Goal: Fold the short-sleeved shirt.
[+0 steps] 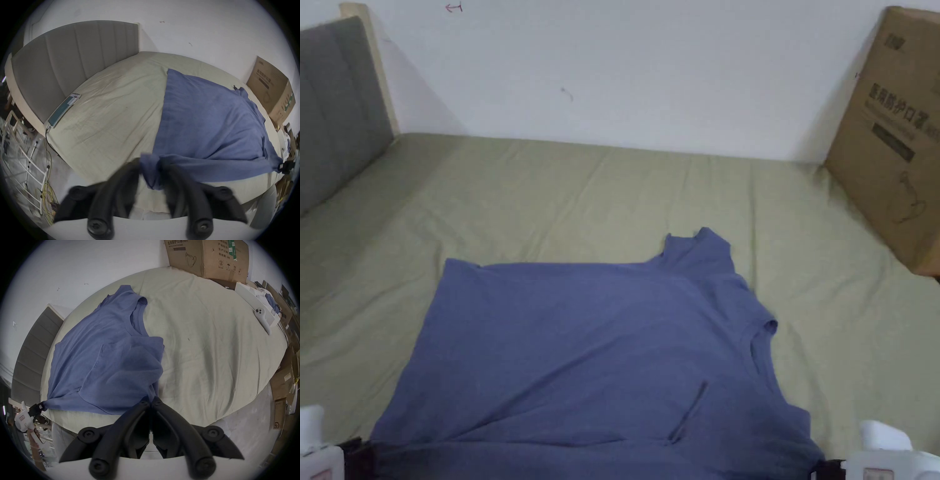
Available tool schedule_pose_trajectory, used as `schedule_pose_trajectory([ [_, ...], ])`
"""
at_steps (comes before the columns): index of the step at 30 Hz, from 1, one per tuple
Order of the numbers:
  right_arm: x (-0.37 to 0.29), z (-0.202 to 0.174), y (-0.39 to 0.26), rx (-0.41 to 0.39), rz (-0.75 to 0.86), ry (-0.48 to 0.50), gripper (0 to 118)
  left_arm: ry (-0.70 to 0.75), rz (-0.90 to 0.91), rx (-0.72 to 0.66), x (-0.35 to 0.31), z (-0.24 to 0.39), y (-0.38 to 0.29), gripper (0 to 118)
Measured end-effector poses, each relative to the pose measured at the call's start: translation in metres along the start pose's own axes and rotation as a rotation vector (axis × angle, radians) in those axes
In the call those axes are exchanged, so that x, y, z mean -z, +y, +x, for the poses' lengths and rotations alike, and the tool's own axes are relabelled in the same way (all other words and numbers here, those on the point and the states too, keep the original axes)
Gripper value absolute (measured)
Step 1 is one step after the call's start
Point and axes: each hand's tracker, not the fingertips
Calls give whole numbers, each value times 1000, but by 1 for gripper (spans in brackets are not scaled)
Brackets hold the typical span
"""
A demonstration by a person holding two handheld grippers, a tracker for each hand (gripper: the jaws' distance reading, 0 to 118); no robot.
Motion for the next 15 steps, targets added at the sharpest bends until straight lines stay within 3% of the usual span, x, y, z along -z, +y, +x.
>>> schedule_pose_trajectory([
  [1,-1,-1,0,-3,0,0,19,-2,-3,-6,-2,-2,1,60],
  [2,-3,-3,2,-14,-9,-14,45,-7,-9,-10,-11,0,-1,85],
  [4,-9,-4,2,-53,2,-29,74,-31,10,4,-25,-3,-1,91],
  [5,-15,-7,2,-79,18,-36,75,-22,23,6,-32,-4,-2,91],
  [8,-31,-13,2,-137,63,-44,72,-15,49,-19,-56,-12,-5,88],
  [9,-37,-14,2,-147,85,-31,70,-32,53,-47,-63,-17,-7,79],
  [10,-43,-16,1,-141,96,-26,61,-42,76,-74,-71,-21,-10,56],
  [11,-48,-18,0,-137,114,-20,36,-40,87,-81,-75,-23,-13,14],
  [12,-51,-18,-1,-133,133,-4,14,-22,78,-90,-76,-25,-15,2],
  [13,-55,-20,-4,-125,133,0,3,-17,68,-102,-76,-26,-19,2],
  [15,-54,-20,-6,-105,126,27,0,-49,53,-111,-74,-32,-26,1],
])
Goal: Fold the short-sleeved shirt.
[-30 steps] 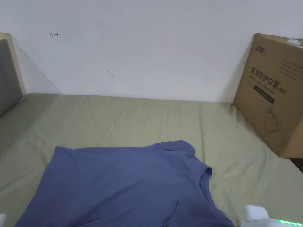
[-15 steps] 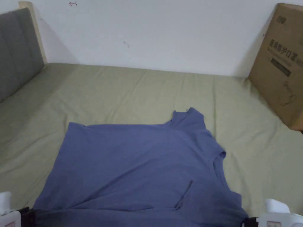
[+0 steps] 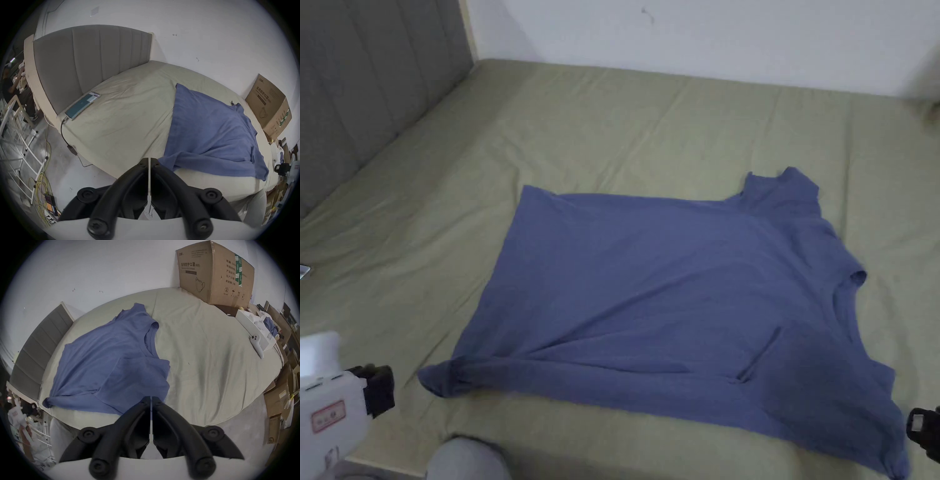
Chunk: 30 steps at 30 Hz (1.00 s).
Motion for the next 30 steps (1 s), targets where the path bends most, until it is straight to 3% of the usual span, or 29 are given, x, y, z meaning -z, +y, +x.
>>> schedule_pose_trajectory([
  [5,12,-8,-9,-39,-58,4,0,-12,-12,18,9,10,-4,2],
  [6,13,-9,-10,-45,-64,-2,0,-24,-6,33,11,14,-2,11],
  [7,14,-9,-11,-45,-66,-5,0,-54,-29,51,17,16,1,34],
  [8,15,-8,-11,-41,-66,-2,0,-75,-44,46,21,20,4,67],
  [9,15,-7,-11,-34,-69,9,0,-96,-39,32,24,24,6,79],
  [11,23,2,-11,-7,-69,12,0,-146,-44,13,40,27,10,85],
  [13,27,7,-11,22,-83,0,0,-127,-102,11,59,33,13,84],
  [14,28,11,-11,31,-89,-3,0,-99,-127,5,68,36,12,71],
  [16,29,17,-12,47,-88,-4,0,-34,-198,-3,83,40,8,1],
  [18,29,21,-12,49,-80,3,0,-120,-191,40,79,42,0,1],
  [19,32,23,-11,47,-70,6,6,-95,-192,29,79,42,0,1],
  [22,46,23,-6,12,-104,-19,100,-83,-182,39,74,41,2,1],
  [23,52,23,-6,2,-106,-21,114,-79,-178,35,74,41,6,1],
  [25,61,26,-4,-3,-77,17,103,-87,-170,37,68,40,9,1],
  [26,69,25,-3,3,-98,11,90,-84,-162,39,66,41,10,1],
  [28,86,23,-3,-10,-173,-18,41,-83,-157,42,65,39,13,1],
  [29,92,22,-5,-18,-203,-34,5,-81,-157,43,65,39,13,1],
  [30,96,21,-6,-13,-222,-30,3,-77,-157,42,64,39,12,1],
])
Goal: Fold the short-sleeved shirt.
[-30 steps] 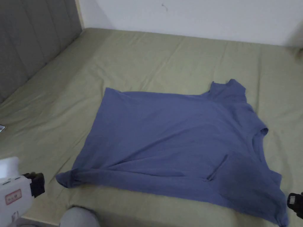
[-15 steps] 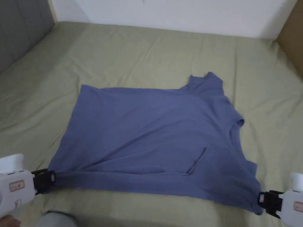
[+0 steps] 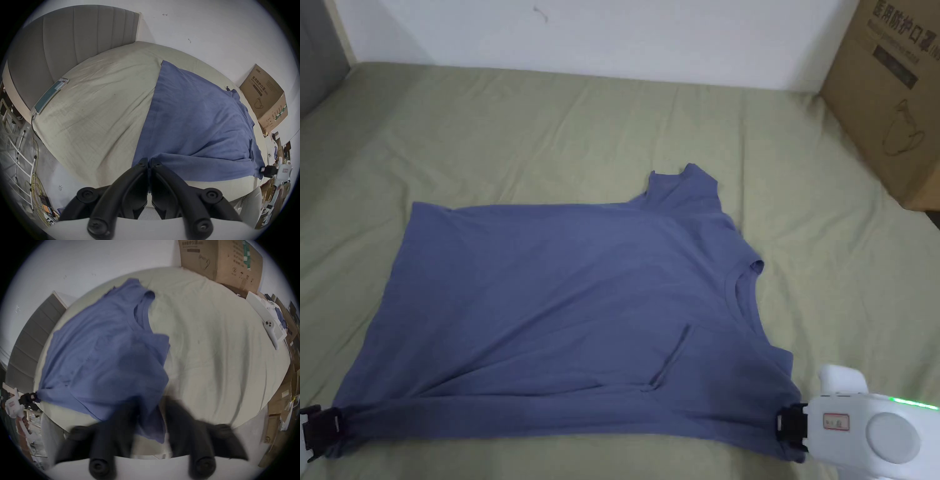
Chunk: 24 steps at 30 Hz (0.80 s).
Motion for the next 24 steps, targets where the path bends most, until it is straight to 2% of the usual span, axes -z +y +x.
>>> schedule_pose_trajectory([
  [2,-16,-4,-6,49,79,9,3,5,-6,-1,0,-2,2,1],
  [4,-34,-6,-7,11,91,43,3,10,-2,6,-4,-2,1,1],
  [8,-65,-19,8,-134,118,7,3,9,17,22,-12,-1,13,1],
  [13,-81,-32,56,-166,176,37,3,1,73,52,-7,9,51,1],
  [16,-66,-33,98,-166,199,13,3,5,88,68,13,19,86,1],
  [18,-46,-30,126,-119,178,-5,3,5,84,73,37,25,107,1],
  [20,-23,-31,147,-111,143,-59,3,6,40,81,65,30,122,1],
  [22,4,-34,159,-156,120,-122,3,19,-12,144,92,40,127,2],
  [23,17,-35,162,-166,106,-140,8,48,-32,166,105,41,125,5],
  [24,27,-36,162,-162,86,-135,30,84,-72,190,115,45,126,13],
])
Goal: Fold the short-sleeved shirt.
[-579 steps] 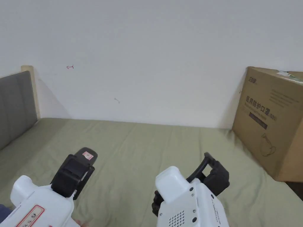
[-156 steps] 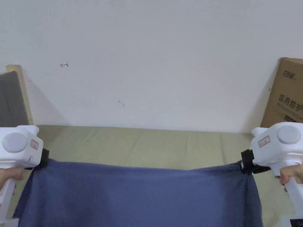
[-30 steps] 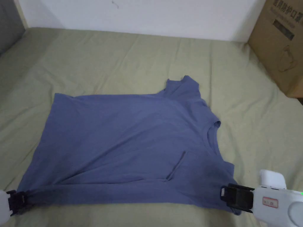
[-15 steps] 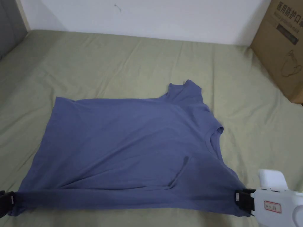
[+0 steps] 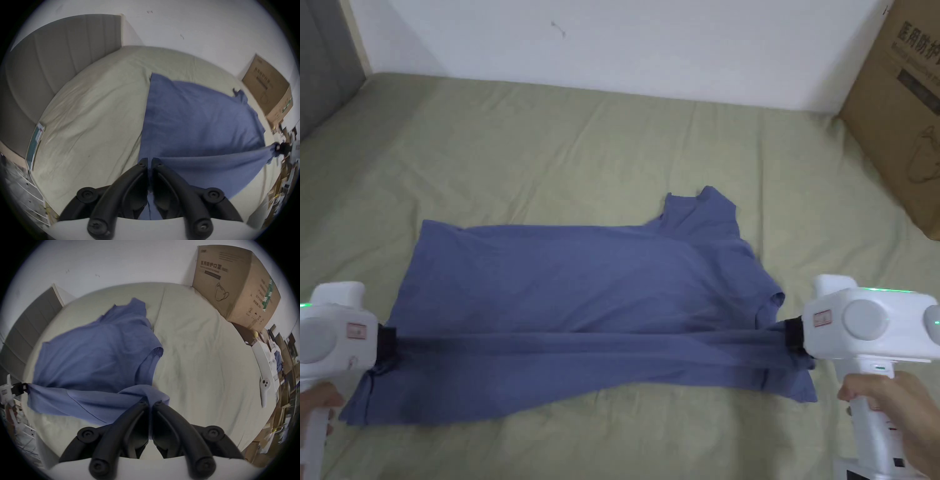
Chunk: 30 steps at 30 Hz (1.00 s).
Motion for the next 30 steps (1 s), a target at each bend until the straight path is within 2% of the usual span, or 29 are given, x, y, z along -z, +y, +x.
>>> schedule_pose_trajectory([
  [1,7,-2,-1,-22,-33,-6,60,31,-17,6,3,4,-2,32],
  [2,10,-3,-2,-32,-58,-20,96,47,-17,18,3,4,-5,62],
  [3,10,-1,-7,-28,-43,-5,107,25,1,10,2,2,-7,80],
  [4,8,4,-11,-26,-24,9,107,17,21,-2,-6,-3,-11,92],
  [7,-12,14,-22,-3,6,7,102,-22,73,-81,-35,-17,-22,95],
  [9,-30,22,-36,21,50,14,87,-43,103,-128,-58,-27,-35,93],
  [11,-48,27,-55,47,75,32,82,-80,129,-164,-78,-34,-54,91],
  [12,-56,27,-65,61,80,42,62,-86,135,-174,-86,-35,-65,83],
  [13,-59,27,-77,90,74,47,40,-92,138,-166,-92,-37,-76,66],
  [14,-61,27,-89,109,62,66,14,-93,138,-167,-94,-37,-87,32],
  [15,-62,26,-98,131,48,91,4,-91,131,-176,-93,-36,-95,7],
  [16,-62,24,-108,154,20,119,0,-95,113,-185,-92,-37,-103,2],
  [18,-60,20,-125,170,-8,160,0,-147,74,-202,-86,-37,-111,2],
  [20,-57,13,-134,145,-28,147,0,-149,77,-203,-80,-34,-111,2],
  [21,-55,10,-137,137,-29,131,0,-145,84,-193,-75,-33,-108,7],
  [22,-53,9,-138,133,-36,128,0,-141,96,-195,-69,-33,-103,26],
  [23,-52,10,-139,140,-40,131,0,-133,99,-199,-61,-33,-97,62],
  [24,-51,11,-139,163,-42,136,0,-125,87,-204,-53,-33,-92,82],
  [25,-50,12,-138,178,-46,146,0,-116,75,-219,-39,-36,-88,90],
  [28,-49,13,-134,178,-36,131,0,-95,-11,-185,-6,-30,-83,87],
  [29,-48,14,-130,171,-34,126,0,-32,-33,-146,0,-20,-85,86],
  [30,-47,15,-127,163,-27,122,4,-30,-7,-120,-7,-14,-85,84],
])
